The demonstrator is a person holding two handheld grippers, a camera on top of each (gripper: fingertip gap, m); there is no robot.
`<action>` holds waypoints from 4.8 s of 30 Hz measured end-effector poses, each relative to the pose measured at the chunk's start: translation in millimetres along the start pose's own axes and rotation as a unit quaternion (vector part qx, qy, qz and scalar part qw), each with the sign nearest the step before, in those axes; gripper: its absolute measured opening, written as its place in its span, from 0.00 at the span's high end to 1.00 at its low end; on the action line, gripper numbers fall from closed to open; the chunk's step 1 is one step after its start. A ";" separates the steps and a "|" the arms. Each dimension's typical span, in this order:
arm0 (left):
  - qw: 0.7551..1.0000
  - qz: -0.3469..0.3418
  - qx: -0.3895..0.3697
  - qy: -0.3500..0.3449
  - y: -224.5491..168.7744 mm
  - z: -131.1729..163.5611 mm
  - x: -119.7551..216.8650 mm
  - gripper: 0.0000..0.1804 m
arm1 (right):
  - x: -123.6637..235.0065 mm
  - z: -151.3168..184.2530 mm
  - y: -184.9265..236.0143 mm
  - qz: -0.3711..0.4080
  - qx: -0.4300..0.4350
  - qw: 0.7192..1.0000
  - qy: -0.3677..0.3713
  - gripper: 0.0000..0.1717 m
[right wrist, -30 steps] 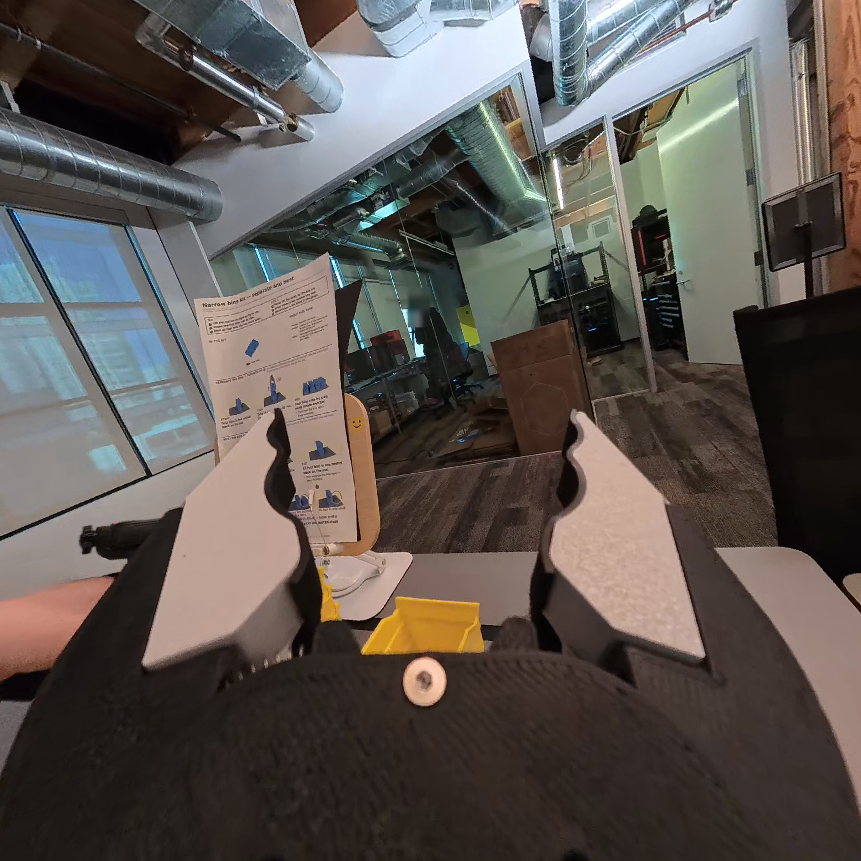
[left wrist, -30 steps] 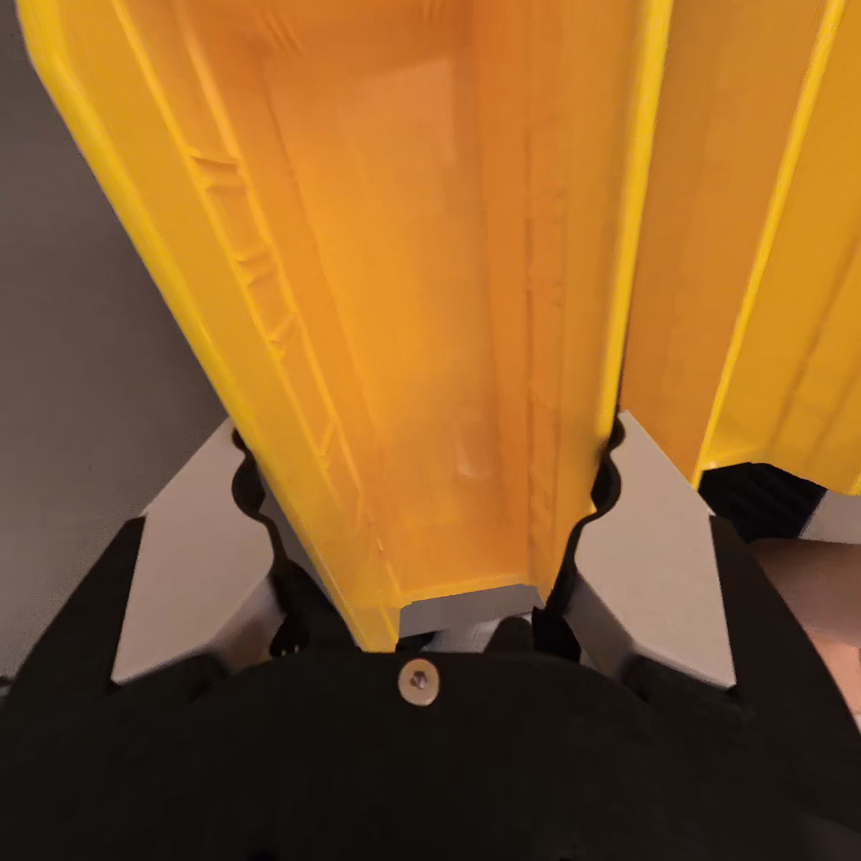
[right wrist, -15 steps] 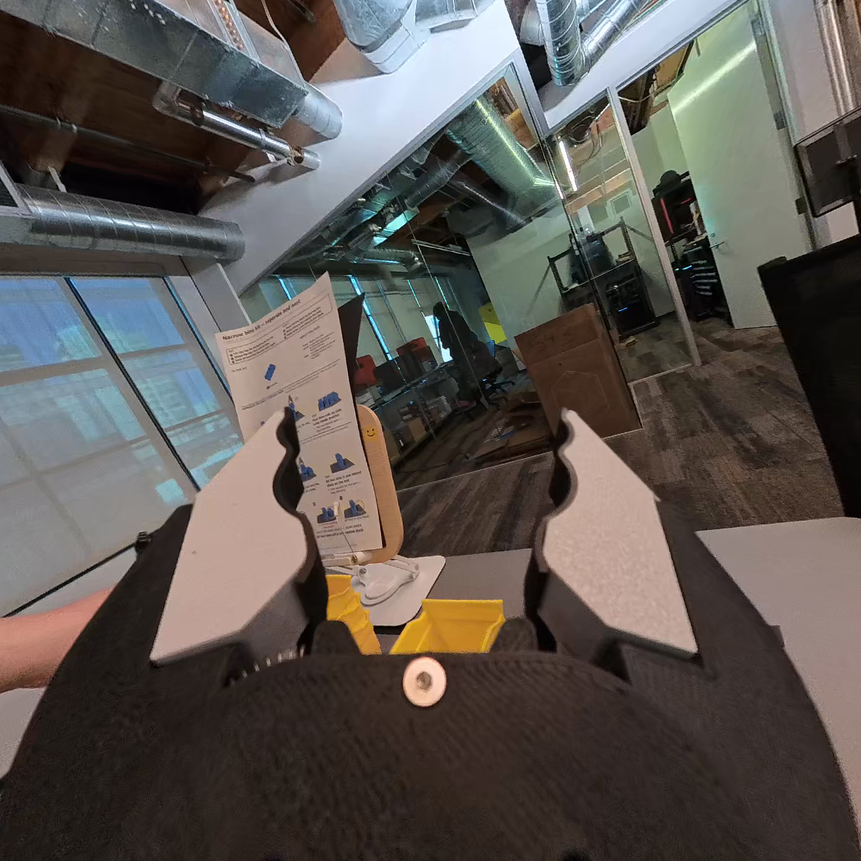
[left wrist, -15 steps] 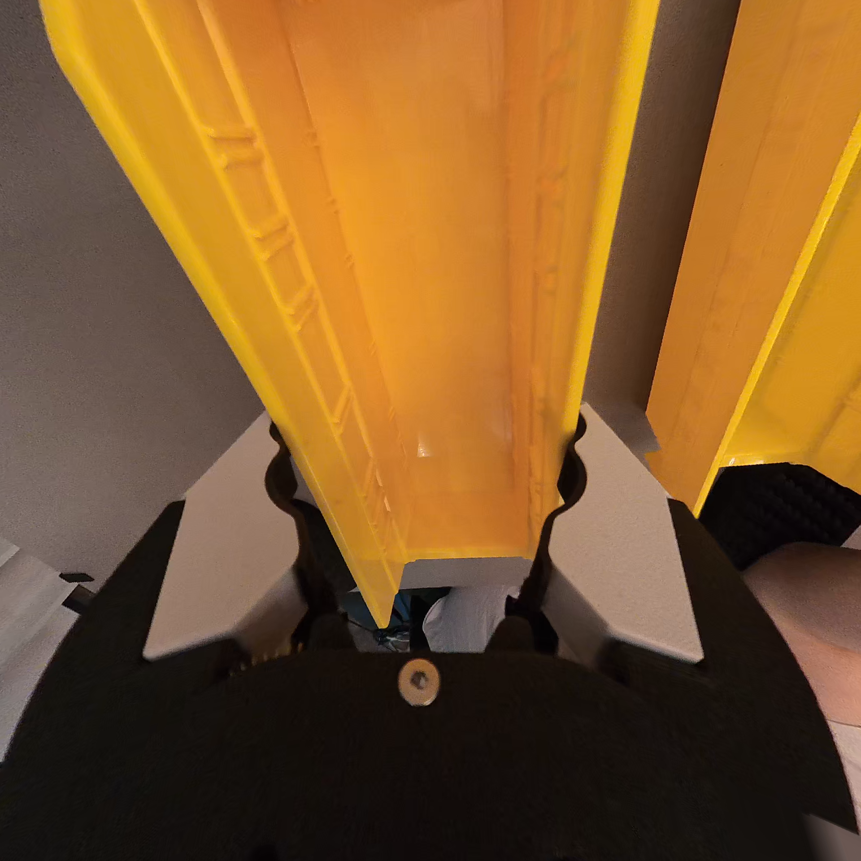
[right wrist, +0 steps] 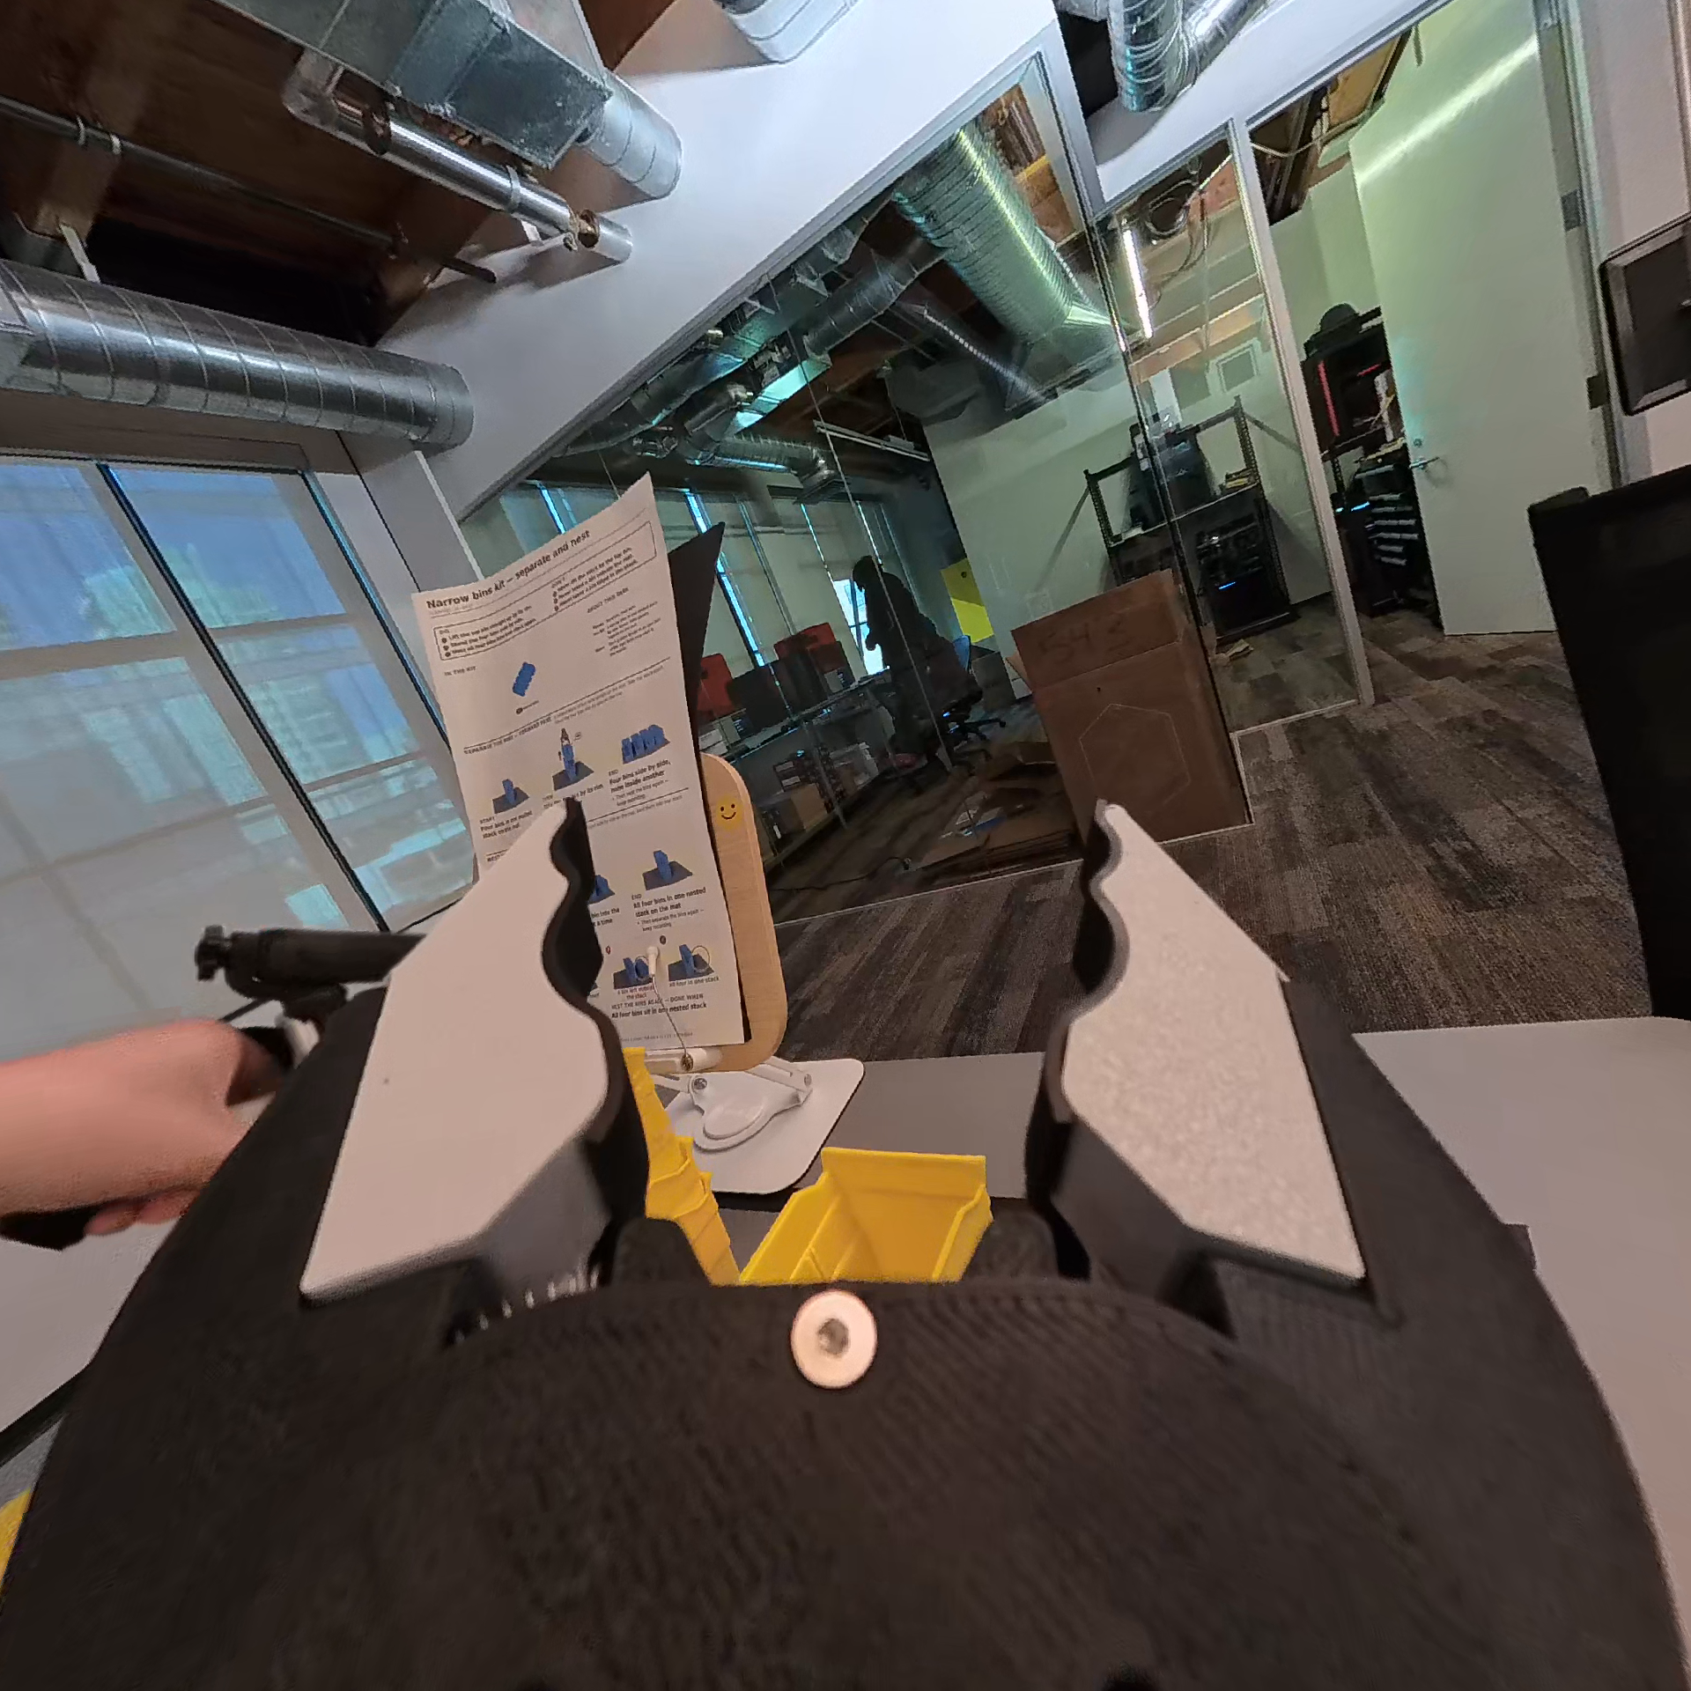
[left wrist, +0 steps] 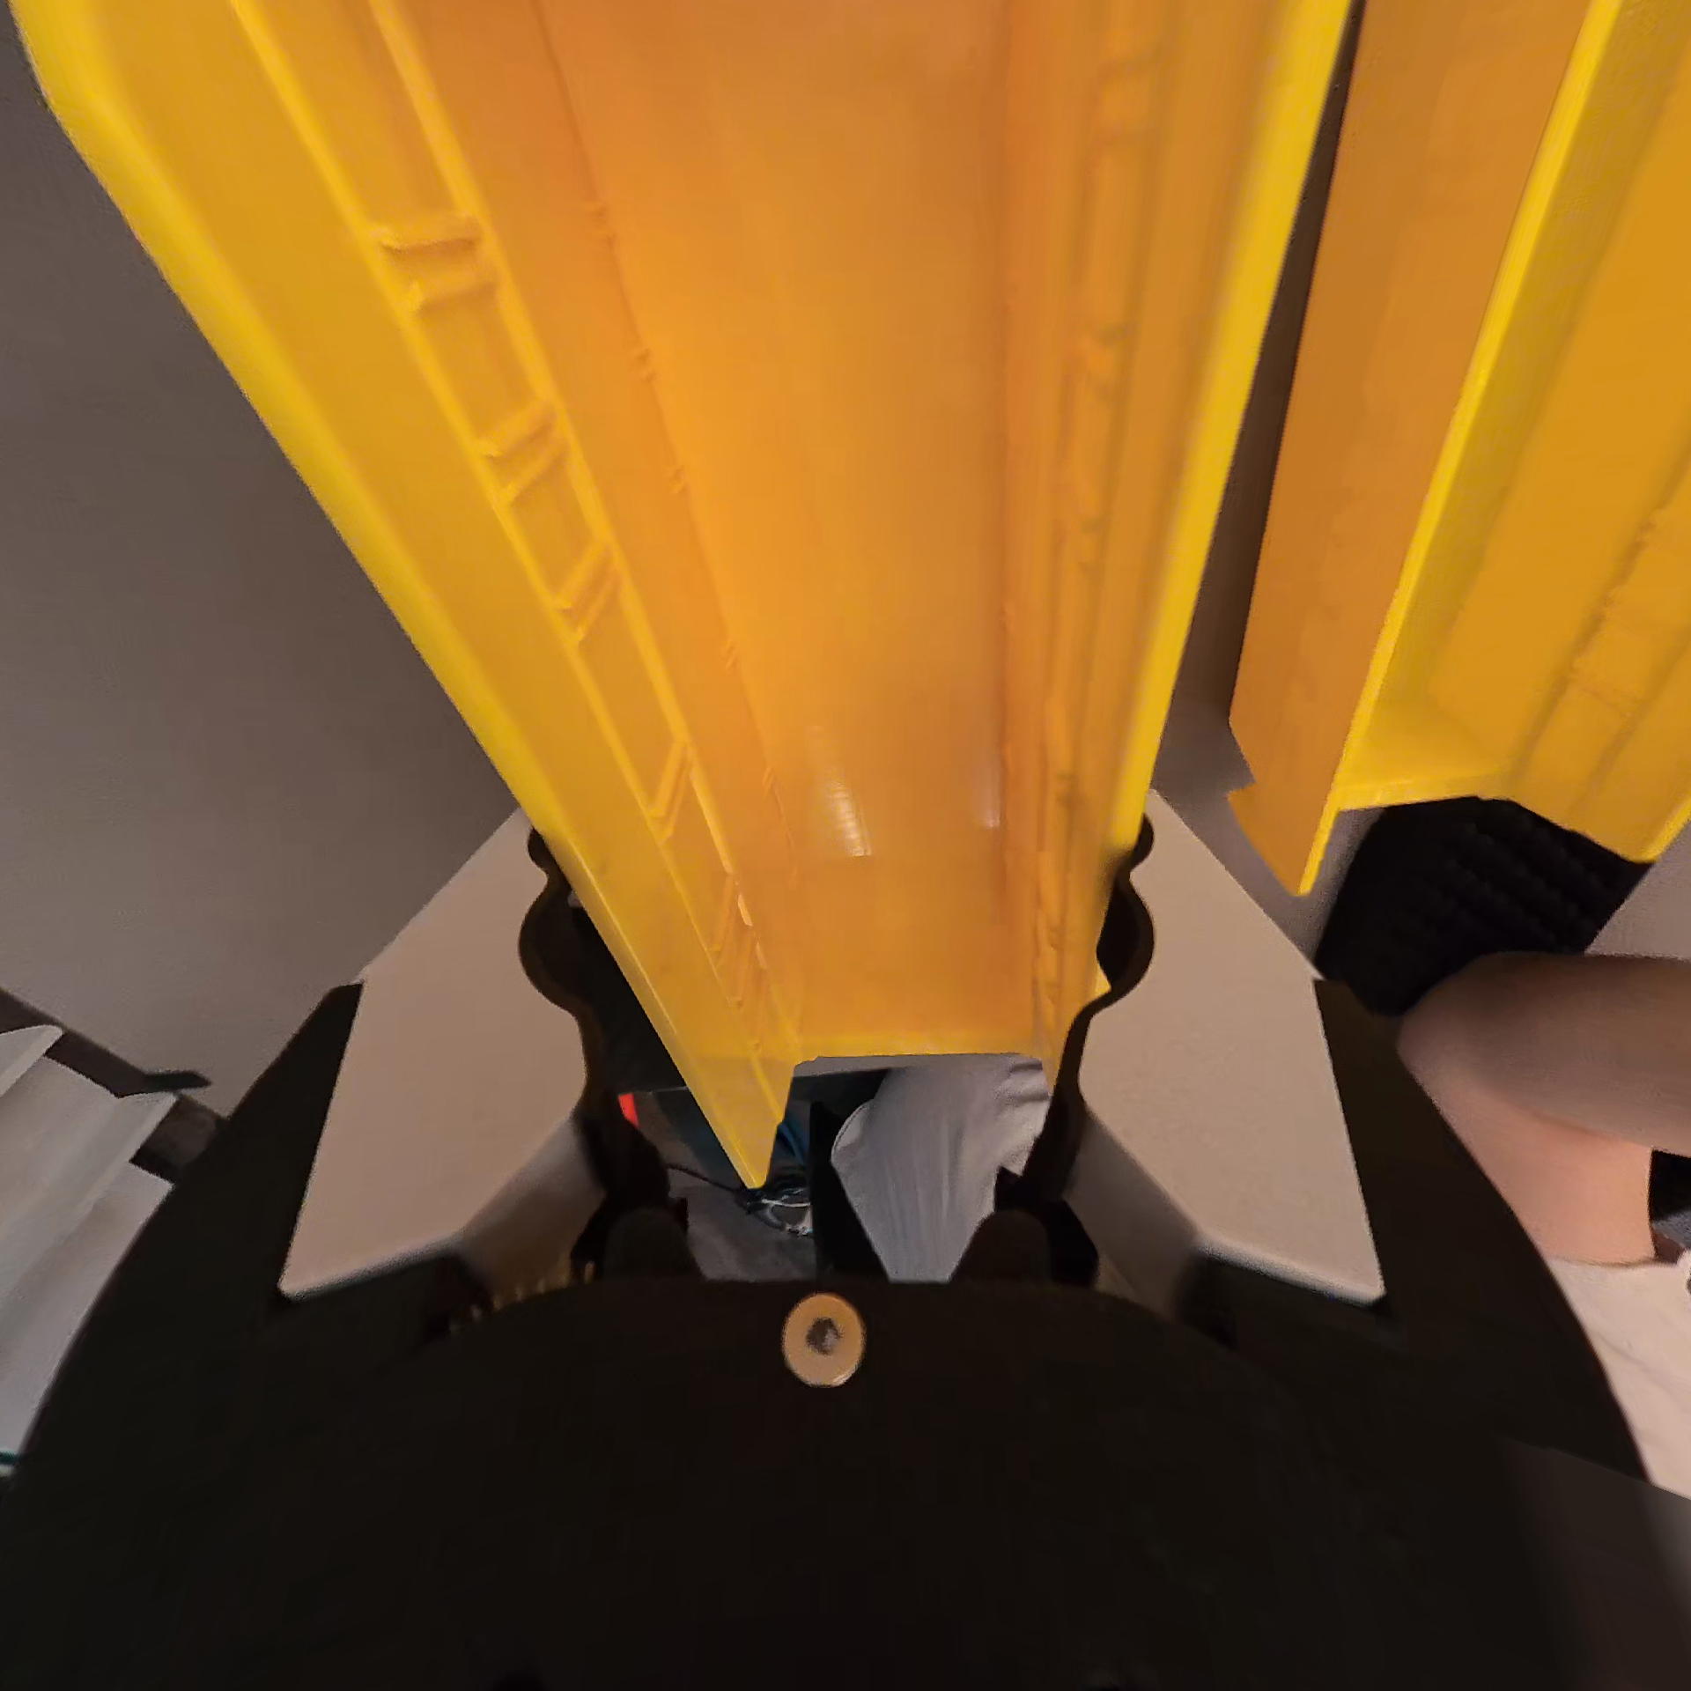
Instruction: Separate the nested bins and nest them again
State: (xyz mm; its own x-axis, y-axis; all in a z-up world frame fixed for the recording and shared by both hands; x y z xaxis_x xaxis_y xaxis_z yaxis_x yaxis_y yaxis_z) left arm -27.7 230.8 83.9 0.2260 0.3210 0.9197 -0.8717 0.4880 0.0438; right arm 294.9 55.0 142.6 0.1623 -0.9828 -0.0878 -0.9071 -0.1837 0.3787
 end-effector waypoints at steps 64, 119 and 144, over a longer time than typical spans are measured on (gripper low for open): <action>0.994 0.018 -0.057 -0.092 11.3 -9.6 -30.8 0.16 | -19.1 9.5 11.3 -0.002 0.021 0.999 0.039 0.40; 0.997 -0.059 -0.015 0.053 -2.8 -6.2 -24.0 0.35 | -23.6 14.4 -1.6 -0.019 -0.017 0.998 0.063 0.41; 0.997 -0.062 0.035 -0.031 228.0 112.2 75.8 0.34 | -35.8 21.1 18.8 0.003 0.036 0.994 0.100 0.41</action>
State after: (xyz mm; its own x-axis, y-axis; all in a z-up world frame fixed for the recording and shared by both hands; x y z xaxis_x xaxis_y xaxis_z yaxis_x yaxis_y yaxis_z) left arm -258.1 275.3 207.4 0.3088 0.2105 0.9275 -0.8678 0.4616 0.1841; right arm 263.8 87.2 133.5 0.2250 -0.9690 0.1022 -0.9327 -0.1839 0.3102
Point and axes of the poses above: each gripper's, where its closed fingertips meet, x back along the fingers, z out of its underside, y = z × x across the jaws, the point moved 10 cm from there along x, back along the fingers, and after that the axes turned 14 degrees about y, right-handed, at the moved point
